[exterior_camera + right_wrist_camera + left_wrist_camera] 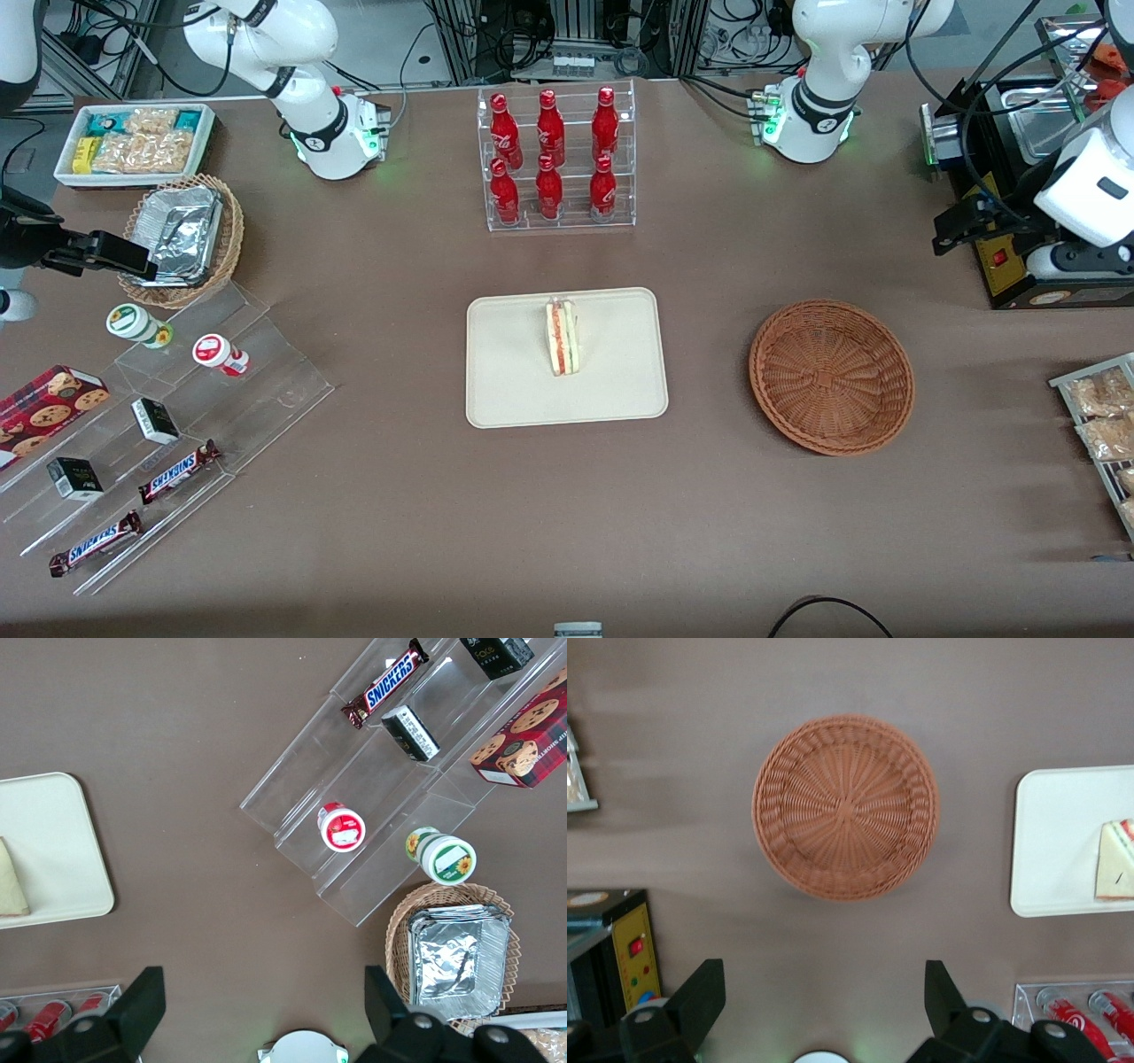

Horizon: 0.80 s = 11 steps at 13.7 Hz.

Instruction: Place sandwich from basket to tray

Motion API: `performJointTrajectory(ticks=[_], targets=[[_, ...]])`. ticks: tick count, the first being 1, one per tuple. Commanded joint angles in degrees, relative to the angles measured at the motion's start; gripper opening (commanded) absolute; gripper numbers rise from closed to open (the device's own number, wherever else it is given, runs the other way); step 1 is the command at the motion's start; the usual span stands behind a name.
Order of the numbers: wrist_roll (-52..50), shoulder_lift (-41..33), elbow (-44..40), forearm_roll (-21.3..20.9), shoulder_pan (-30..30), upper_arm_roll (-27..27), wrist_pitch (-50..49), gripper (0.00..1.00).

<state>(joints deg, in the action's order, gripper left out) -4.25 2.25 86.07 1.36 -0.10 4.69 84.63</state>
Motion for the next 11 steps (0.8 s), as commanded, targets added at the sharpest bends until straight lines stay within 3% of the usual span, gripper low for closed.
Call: performJointTrajectory(ticks=[1, 5, 11], targets=[[1.1, 2.2, -4.9, 0.0, 0.7, -0.6, -1.0, 0.99], [3.9, 0.7, -4.5, -3.6, 0.2, -0.6, -1.0, 0.99], [5.9, -1.4, -2.3, -2.5, 0.1, -3.4, -0.8, 0.99]])
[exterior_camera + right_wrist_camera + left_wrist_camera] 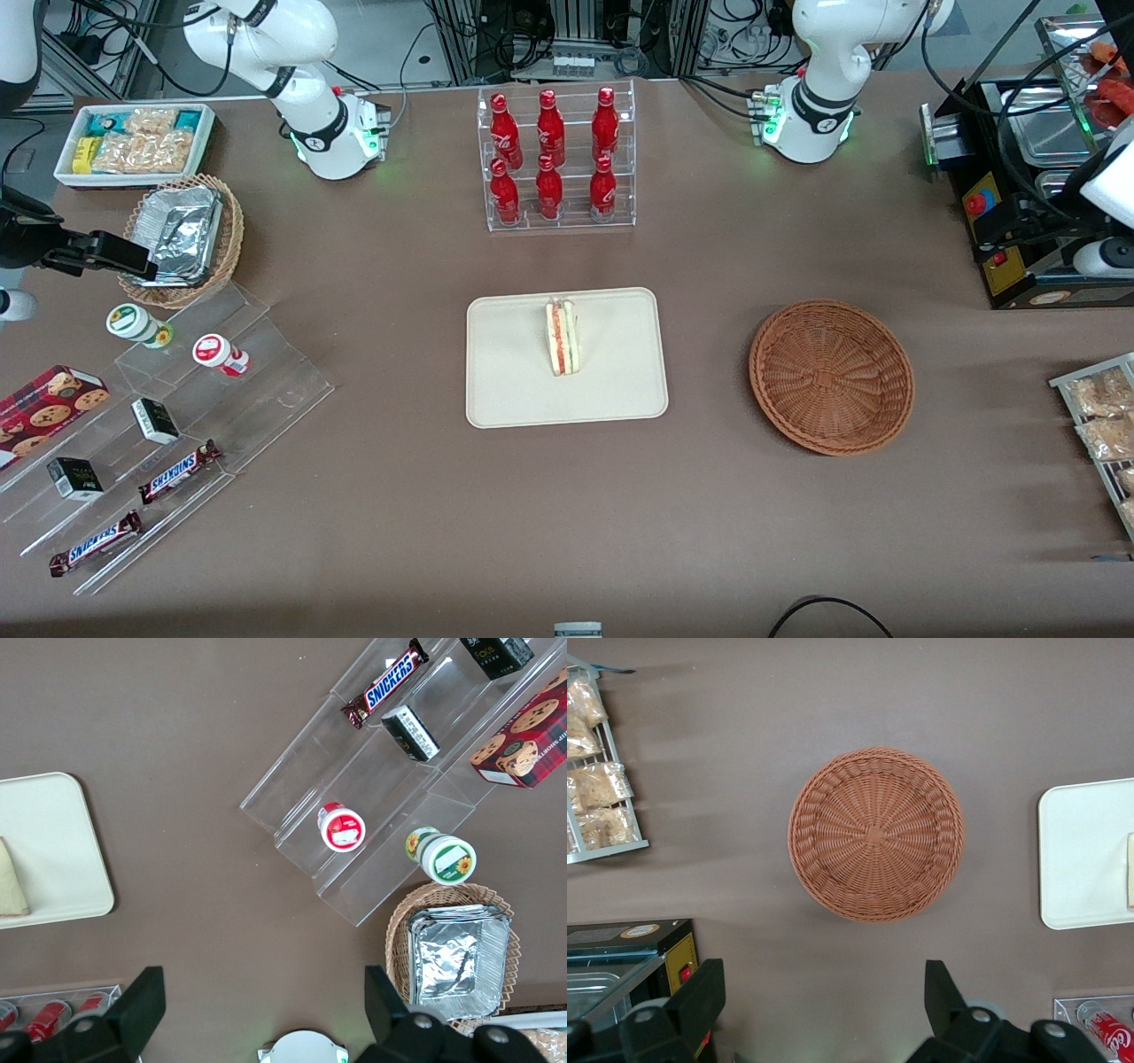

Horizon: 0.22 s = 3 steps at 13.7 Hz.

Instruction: Place sandwich from basket to tray

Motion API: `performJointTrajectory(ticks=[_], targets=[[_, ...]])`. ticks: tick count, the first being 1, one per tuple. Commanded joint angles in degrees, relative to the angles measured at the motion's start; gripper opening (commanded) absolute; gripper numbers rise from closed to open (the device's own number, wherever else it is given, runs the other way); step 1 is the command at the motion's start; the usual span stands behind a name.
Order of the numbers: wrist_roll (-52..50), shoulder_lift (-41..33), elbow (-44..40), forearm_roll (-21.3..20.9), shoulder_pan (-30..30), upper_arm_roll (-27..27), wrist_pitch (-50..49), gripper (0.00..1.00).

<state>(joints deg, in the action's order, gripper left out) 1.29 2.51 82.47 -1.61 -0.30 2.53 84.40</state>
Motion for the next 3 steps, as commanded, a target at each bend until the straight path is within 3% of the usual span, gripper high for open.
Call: performJointTrajectory(ticks=[1, 3], targets=[[0.5, -1.5, 1.5, 0.9, 0.6, -1.4, -0.5, 0.99], [0.1, -1.2, 1.5, 1.0, 0.9, -1.3, -0.5, 0.99]])
